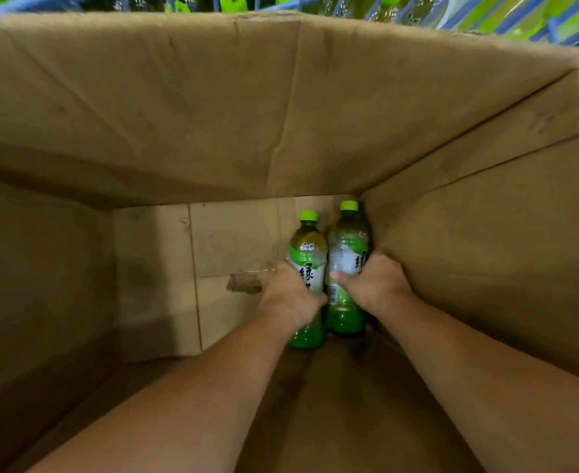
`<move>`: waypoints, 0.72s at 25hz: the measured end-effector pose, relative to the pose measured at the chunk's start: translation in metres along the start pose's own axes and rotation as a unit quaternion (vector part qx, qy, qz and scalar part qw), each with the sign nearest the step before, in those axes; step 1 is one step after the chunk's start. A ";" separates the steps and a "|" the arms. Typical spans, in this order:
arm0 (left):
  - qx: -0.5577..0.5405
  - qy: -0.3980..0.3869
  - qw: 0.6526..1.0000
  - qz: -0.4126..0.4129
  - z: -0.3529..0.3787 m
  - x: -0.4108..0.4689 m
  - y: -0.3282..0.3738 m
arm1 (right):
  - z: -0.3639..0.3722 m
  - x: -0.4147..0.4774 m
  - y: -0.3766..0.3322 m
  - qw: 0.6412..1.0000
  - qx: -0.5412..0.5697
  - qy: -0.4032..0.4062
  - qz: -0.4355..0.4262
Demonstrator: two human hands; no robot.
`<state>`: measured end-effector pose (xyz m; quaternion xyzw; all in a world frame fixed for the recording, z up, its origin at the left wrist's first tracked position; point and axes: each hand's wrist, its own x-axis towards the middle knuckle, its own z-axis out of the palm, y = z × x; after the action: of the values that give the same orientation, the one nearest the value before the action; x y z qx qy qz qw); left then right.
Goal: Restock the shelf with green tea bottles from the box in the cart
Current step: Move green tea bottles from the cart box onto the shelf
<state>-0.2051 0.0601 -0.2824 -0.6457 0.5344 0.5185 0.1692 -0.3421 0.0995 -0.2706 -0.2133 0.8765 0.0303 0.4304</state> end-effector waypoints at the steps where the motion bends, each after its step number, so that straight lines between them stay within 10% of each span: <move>1: 0.013 0.008 1.000 -0.001 -0.004 0.001 -0.003 | 0.004 0.001 -0.002 1.000 -0.001 -0.021 0.007; 18: 0.078 0.009 0.996 0.038 -0.063 -0.006 -0.025 | 0.012 -0.019 0.002 0.980 0.193 -0.035 0.021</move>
<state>-0.1514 0.0238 -0.2601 -0.6143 0.5991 0.4753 0.1946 -0.3241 0.1105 -0.2640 -0.1067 0.8544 -0.1229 0.4934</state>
